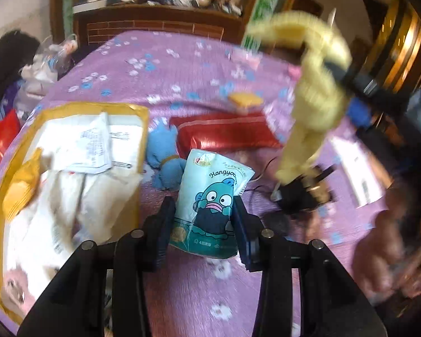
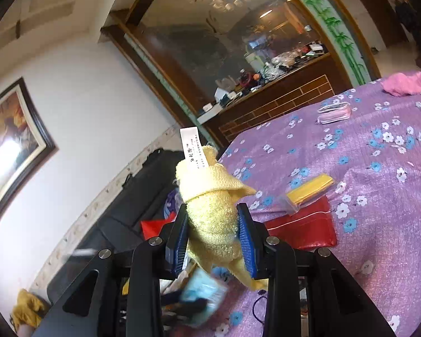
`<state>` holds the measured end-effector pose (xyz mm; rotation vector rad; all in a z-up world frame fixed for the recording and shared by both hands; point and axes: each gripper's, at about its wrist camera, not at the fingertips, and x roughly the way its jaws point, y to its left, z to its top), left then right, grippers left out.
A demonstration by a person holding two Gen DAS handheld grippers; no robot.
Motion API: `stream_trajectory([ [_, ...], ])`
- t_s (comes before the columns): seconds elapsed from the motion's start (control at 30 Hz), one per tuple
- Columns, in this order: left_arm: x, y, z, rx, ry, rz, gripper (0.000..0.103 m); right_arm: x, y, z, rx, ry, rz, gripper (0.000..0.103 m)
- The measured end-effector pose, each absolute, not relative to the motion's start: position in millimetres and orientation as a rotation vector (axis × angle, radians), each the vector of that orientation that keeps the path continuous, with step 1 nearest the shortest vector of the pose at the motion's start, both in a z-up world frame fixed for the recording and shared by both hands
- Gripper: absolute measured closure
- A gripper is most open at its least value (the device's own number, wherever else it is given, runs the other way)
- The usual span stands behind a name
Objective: Organize soft objects
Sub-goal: 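Carry the towel and cartoon packet into the box and open both tools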
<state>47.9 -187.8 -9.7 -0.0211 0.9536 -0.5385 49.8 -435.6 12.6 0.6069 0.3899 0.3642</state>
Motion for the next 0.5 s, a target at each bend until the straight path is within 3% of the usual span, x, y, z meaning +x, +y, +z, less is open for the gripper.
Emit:
stream_trajectory([
  [0.27,46.3,-90.8,52.7,-0.216,0.841,-0.443,0.065,55.6,-387.0,51.6,0.556,0.514,0.485,0.071],
  [0.5,100.7,-55.2,42.9,-0.254,0.832,-0.375,0.065,109.2,-312.1,70.3,0.509,0.624,0.553,0.07],
])
